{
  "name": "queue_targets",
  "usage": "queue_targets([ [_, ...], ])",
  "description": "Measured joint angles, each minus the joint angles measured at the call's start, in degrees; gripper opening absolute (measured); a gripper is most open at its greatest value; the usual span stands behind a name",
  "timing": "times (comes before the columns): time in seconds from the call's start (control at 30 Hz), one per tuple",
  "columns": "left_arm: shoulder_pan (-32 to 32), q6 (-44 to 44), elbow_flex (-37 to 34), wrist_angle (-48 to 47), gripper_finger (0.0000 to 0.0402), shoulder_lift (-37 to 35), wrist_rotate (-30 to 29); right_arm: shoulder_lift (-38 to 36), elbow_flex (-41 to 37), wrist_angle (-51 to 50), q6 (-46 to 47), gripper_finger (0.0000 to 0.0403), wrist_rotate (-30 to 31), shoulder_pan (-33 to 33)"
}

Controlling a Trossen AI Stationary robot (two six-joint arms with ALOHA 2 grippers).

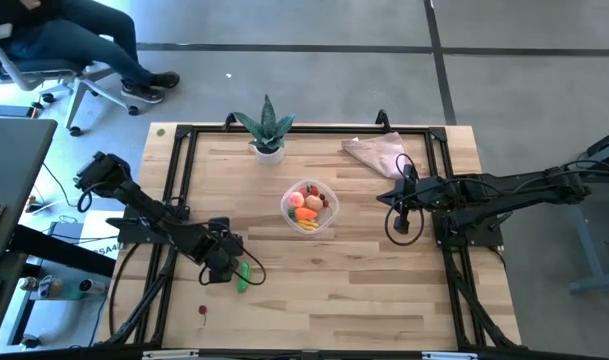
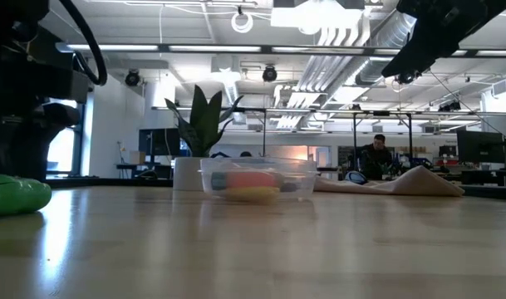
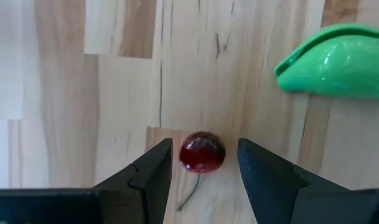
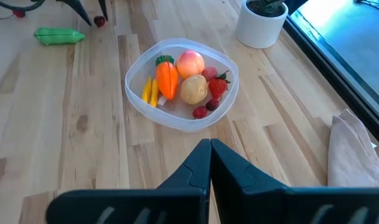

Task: Pick and placing Produce into tupperware
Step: Put the red cherry into the transparent bin

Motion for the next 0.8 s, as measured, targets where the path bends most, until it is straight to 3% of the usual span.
queue_targets([
  [0.8, 0.0, -1.5, 0.1, -1.7, 0.017, 1.3, -0.3, 0.0, 0.0, 0.0, 0.0, 0.0, 0.0, 0.0],
])
